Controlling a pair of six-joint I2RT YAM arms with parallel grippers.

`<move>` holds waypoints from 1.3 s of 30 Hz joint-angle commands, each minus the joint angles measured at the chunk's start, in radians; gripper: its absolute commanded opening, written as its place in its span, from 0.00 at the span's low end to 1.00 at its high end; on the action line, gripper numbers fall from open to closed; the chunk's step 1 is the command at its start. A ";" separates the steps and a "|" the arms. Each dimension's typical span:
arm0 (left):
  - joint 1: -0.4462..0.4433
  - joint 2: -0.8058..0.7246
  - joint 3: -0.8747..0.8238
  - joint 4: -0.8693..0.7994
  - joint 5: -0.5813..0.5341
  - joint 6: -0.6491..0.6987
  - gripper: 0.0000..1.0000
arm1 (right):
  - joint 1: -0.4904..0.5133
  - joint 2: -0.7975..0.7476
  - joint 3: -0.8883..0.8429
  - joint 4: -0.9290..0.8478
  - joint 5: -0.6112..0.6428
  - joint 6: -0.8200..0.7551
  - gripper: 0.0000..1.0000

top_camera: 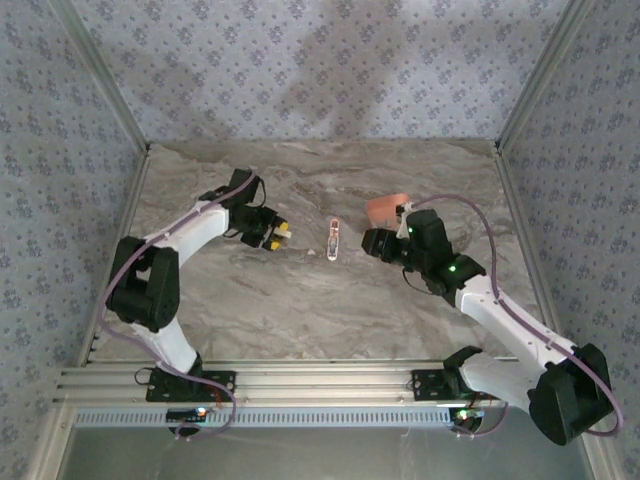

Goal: Load the staples into the stapler

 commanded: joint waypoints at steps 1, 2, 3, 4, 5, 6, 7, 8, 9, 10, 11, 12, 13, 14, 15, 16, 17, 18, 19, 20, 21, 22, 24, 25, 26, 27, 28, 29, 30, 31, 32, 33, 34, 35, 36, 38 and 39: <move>-0.024 -0.082 -0.030 0.078 0.024 0.020 0.39 | 0.034 -0.019 -0.012 0.021 0.017 -0.026 0.51; -0.033 -0.101 -0.041 0.098 0.028 0.024 0.39 | 0.044 -0.019 -0.012 0.027 0.021 -0.026 0.51; -0.043 -0.120 -0.052 0.118 0.033 0.029 0.39 | 0.053 -0.019 -0.012 0.033 0.026 -0.027 0.51; -0.050 -0.134 -0.062 0.132 0.037 0.032 0.39 | 0.062 -0.019 -0.011 0.036 0.025 -0.027 0.51; -0.061 -0.148 -0.069 0.146 0.043 0.035 0.39 | 0.073 -0.019 -0.012 0.043 0.027 -0.026 0.51; -0.070 -0.160 -0.078 0.165 0.052 0.035 0.39 | 0.082 -0.019 -0.011 0.046 0.028 -0.026 0.51; -0.079 -0.171 -0.088 0.188 0.060 0.035 0.39 | 0.089 -0.019 -0.012 0.051 0.028 -0.027 0.52; -0.090 -0.184 -0.098 0.204 0.066 0.029 0.39 | 0.099 -0.019 -0.013 0.058 0.028 -0.027 0.52; -0.099 -0.194 -0.104 0.214 0.067 0.028 0.39 | 0.108 -0.019 -0.019 0.072 0.028 -0.026 0.52; -0.105 -0.202 -0.107 0.222 0.068 0.029 0.39 | 0.118 -0.018 -0.023 0.084 0.027 -0.022 0.52; -0.112 -0.210 -0.110 0.225 0.068 0.031 0.39 | 0.126 -0.018 -0.030 0.103 0.021 -0.005 0.53; -0.117 -0.219 -0.111 0.227 0.069 0.031 0.39 | 0.127 -0.017 -0.042 0.135 0.001 0.020 0.54; -0.121 -0.224 -0.114 0.232 0.069 0.031 0.39 | 0.128 -0.018 -0.056 0.172 -0.016 0.039 0.55; -0.127 -0.233 -0.119 0.237 0.067 0.028 0.39 | 0.129 -0.019 -0.073 0.229 -0.024 0.064 0.55; -0.131 -0.239 -0.125 0.243 0.065 0.025 0.40 | 0.131 -0.019 -0.088 0.267 -0.028 0.088 0.55; -0.135 -0.243 -0.130 0.254 0.067 0.023 0.40 | 0.130 -0.018 -0.097 0.291 -0.027 0.100 0.55; -0.138 -0.248 -0.138 0.263 0.069 0.017 0.40 | 0.131 -0.015 -0.101 0.308 -0.029 0.106 0.56; -0.140 -0.254 -0.147 0.272 0.067 0.007 0.40 | 0.133 -0.008 -0.097 0.315 -0.033 0.106 0.56; -0.142 -0.257 -0.154 0.285 0.067 -0.004 0.40 | 0.134 -0.001 -0.092 0.317 -0.042 0.105 0.56; -0.143 -0.260 -0.164 0.301 0.067 -0.015 0.40 | 0.137 0.011 -0.085 0.322 -0.055 0.104 0.57; -0.144 -0.263 -0.170 0.309 0.069 -0.026 0.40 | 0.142 0.025 -0.078 0.329 -0.070 0.103 0.57; -0.146 -0.262 -0.173 0.315 0.071 -0.034 0.40 | 0.145 0.039 -0.071 0.340 -0.087 0.105 0.57; -0.151 -0.265 -0.177 0.324 0.076 -0.051 0.40 | 0.163 0.070 -0.056 0.369 -0.109 0.100 0.58; -0.154 -0.265 -0.179 0.329 0.077 -0.058 0.40 | 0.172 0.083 -0.049 0.373 -0.109 0.091 0.58; -0.157 -0.266 -0.181 0.334 0.079 -0.066 0.40 | 0.182 0.100 -0.037 0.373 -0.104 0.079 0.58; -0.160 -0.266 -0.182 0.337 0.083 -0.073 0.40 | 0.189 0.118 -0.024 0.371 -0.098 0.066 0.58; -0.163 -0.265 -0.183 0.341 0.085 -0.078 0.40 | 0.193 0.136 -0.012 0.370 -0.093 0.055 0.58; -0.167 -0.265 -0.183 0.343 0.088 -0.082 0.40 | 0.194 0.152 -0.001 0.371 -0.092 0.046 0.59; -0.170 -0.265 -0.183 0.343 0.089 -0.086 0.40 | 0.196 0.171 0.008 0.375 -0.091 0.037 0.59; -0.171 -0.264 -0.183 0.345 0.092 -0.091 0.40 | 0.196 0.187 0.014 0.383 -0.088 0.030 0.59; -0.173 -0.265 -0.185 0.347 0.094 -0.093 0.40 | 0.197 0.198 0.017 0.393 -0.087 0.027 0.59; -0.176 -0.266 -0.186 0.352 0.097 -0.097 0.40 | 0.197 0.211 0.015 0.413 -0.088 0.021 0.59; -0.176 -0.266 -0.187 0.353 0.100 -0.101 0.40 | 0.195 0.222 0.015 0.425 -0.085 0.013 0.59; -0.177 -0.267 -0.189 0.355 0.102 -0.104 0.40 | 0.193 0.229 0.016 0.430 -0.078 0.007 0.59; -0.179 -0.270 -0.189 0.357 0.104 -0.105 0.40 | 0.188 0.237 0.016 0.441 -0.077 0.001 0.59; -0.180 -0.273 -0.189 0.359 0.107 -0.106 0.40 | 0.175 0.251 0.018 0.468 -0.085 -0.012 0.59; -0.180 -0.274 -0.189 0.359 0.108 -0.110 0.40 | 0.167 0.258 0.019 0.475 -0.085 -0.015 0.59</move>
